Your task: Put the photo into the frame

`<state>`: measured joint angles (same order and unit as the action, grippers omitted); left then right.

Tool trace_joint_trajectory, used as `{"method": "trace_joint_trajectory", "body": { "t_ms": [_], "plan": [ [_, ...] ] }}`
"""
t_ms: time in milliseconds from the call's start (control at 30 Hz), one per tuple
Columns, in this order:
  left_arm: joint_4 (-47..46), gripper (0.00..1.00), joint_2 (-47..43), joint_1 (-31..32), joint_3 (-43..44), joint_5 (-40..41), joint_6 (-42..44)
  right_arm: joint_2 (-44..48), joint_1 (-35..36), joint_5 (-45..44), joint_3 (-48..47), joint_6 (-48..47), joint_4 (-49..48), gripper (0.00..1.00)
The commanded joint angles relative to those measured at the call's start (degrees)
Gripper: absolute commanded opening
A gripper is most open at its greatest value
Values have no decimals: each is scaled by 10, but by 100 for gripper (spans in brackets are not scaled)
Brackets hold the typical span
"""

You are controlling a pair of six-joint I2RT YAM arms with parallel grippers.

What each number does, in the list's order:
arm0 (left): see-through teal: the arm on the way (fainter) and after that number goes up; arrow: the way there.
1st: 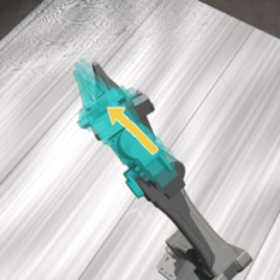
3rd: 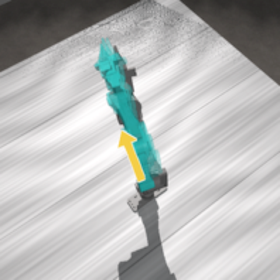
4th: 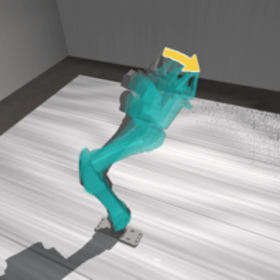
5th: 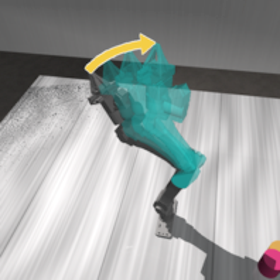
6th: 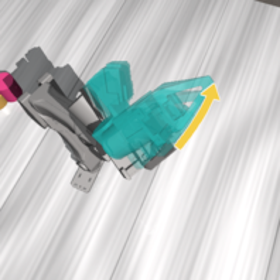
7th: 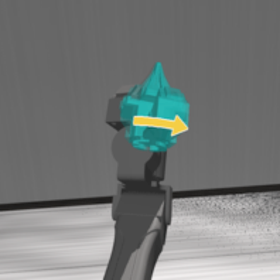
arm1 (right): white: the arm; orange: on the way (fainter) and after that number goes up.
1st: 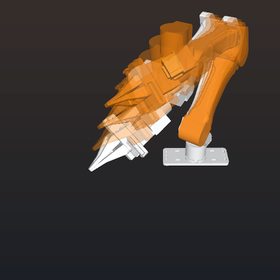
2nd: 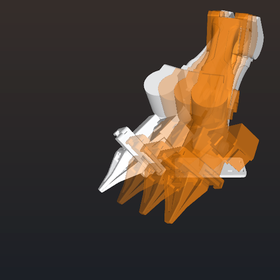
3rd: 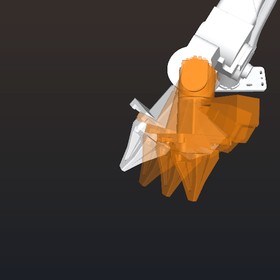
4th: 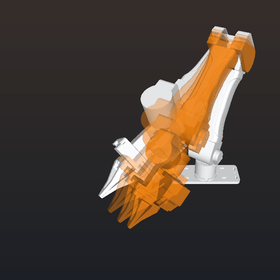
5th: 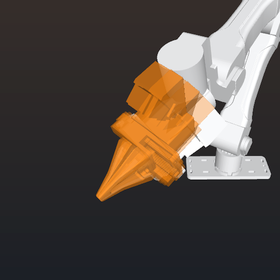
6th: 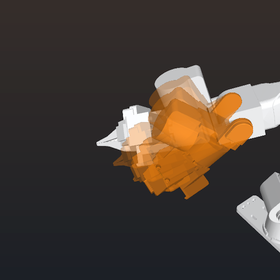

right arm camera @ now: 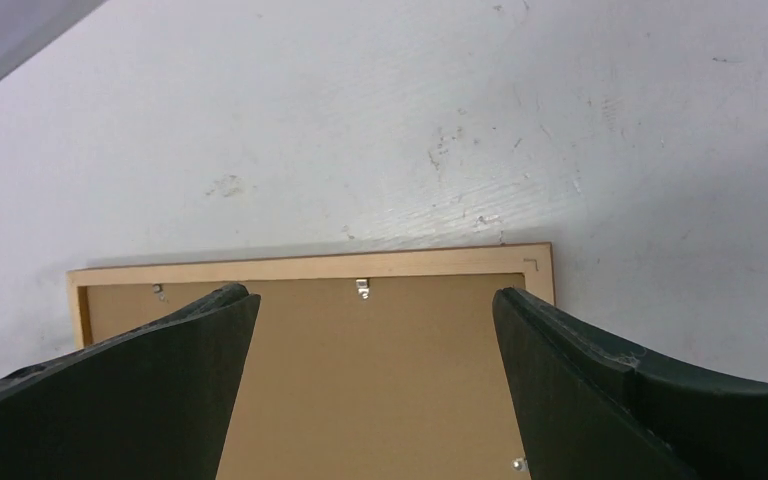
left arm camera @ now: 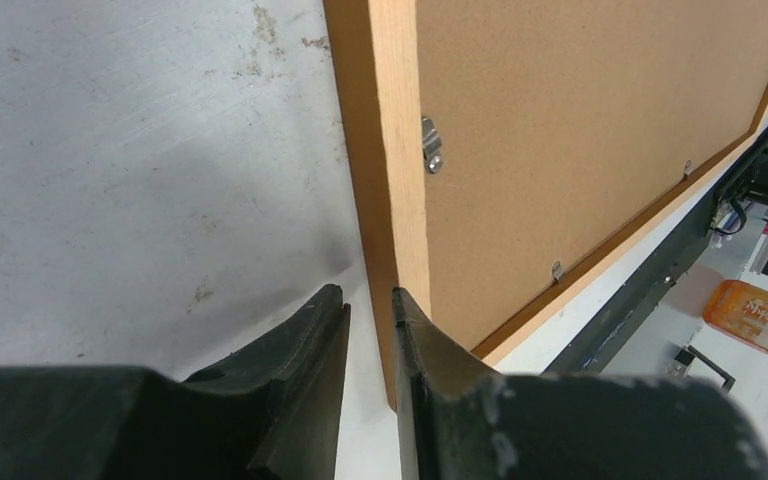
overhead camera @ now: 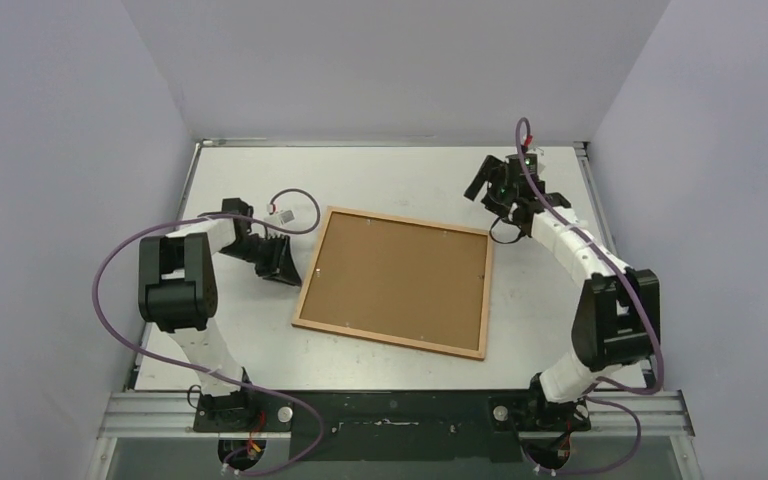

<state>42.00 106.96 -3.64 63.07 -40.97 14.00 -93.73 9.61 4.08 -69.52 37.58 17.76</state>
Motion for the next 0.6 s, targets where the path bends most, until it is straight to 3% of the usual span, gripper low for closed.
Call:
{"method": "trace_joint_trajectory", "body": {
  "t_ms": [0, 300, 567],
  "plan": [
    [19, 22, -44, 5, 25, -23, -9, 110, 63, -74, 42, 5, -51, 92],
    [-15, 23, -33, 10, 0, -23, -38, -27, 275, 81, 98, 123, -280, 93],
    [-32, 17, -8, 22, -5, -24, -47, -155, 365, 127, 31, 138, -360, 94]
  ]
}}
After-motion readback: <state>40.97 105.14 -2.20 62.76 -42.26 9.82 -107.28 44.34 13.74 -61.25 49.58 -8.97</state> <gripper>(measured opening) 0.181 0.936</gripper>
